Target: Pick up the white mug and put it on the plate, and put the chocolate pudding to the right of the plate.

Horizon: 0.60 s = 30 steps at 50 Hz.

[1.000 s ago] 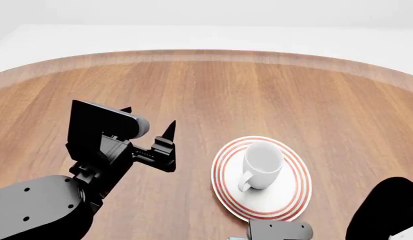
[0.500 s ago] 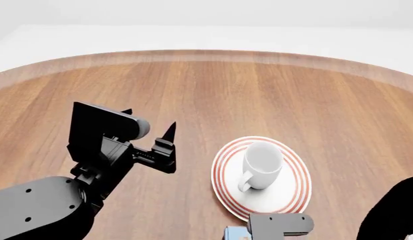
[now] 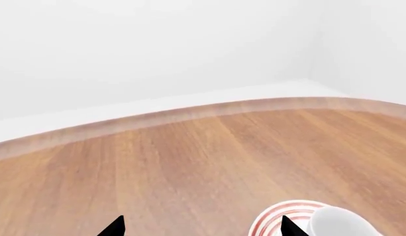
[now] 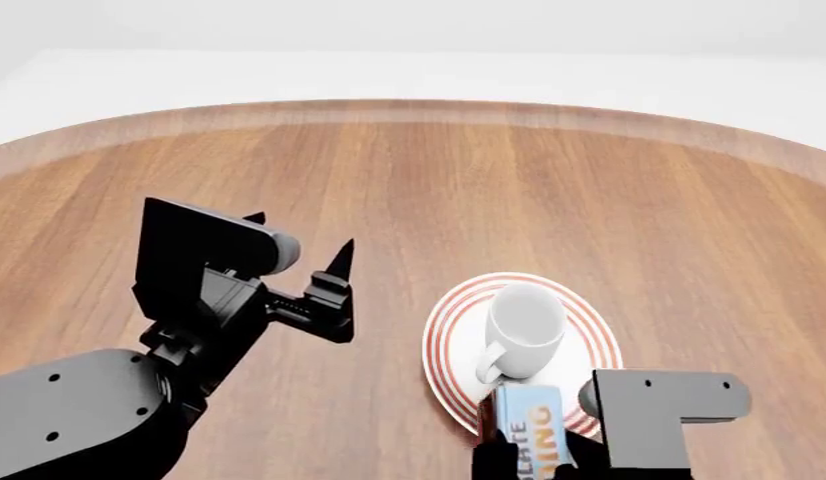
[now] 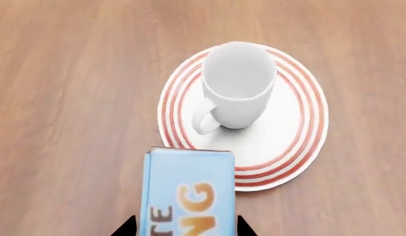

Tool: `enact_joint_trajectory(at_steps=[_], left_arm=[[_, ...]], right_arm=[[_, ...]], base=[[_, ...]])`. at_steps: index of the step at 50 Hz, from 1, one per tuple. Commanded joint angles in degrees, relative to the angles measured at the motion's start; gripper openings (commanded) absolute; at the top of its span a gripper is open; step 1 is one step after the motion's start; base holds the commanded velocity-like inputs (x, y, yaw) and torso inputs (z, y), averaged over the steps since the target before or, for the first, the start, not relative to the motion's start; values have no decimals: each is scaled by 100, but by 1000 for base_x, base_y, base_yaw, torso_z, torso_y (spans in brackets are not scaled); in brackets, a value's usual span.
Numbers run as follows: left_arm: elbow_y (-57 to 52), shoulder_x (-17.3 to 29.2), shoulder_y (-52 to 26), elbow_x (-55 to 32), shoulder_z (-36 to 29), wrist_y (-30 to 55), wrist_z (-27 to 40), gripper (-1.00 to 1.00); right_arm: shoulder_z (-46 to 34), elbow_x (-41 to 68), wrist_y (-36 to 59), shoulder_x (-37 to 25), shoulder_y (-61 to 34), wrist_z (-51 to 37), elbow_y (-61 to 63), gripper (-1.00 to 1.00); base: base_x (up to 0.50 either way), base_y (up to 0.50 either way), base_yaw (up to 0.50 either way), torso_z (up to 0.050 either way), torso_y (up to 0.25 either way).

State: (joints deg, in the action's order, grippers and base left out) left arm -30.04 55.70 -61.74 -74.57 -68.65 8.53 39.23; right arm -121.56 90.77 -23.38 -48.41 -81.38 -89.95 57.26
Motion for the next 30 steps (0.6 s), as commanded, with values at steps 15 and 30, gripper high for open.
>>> enact_joint_trajectory(at_steps=[15, 30], left_arm=[[21, -63, 56, 8, 19, -37, -39, 100], [5, -57, 72, 8, 31, -25, -15, 100]], right_arm=[[3225, 1731, 2267, -1599, -387, -4, 274, -100], [4275, 3117, 3236, -3004, -1694, -4, 273, -100]], base=[[0, 0, 0, 0, 0], [0, 0, 0, 0, 0]])
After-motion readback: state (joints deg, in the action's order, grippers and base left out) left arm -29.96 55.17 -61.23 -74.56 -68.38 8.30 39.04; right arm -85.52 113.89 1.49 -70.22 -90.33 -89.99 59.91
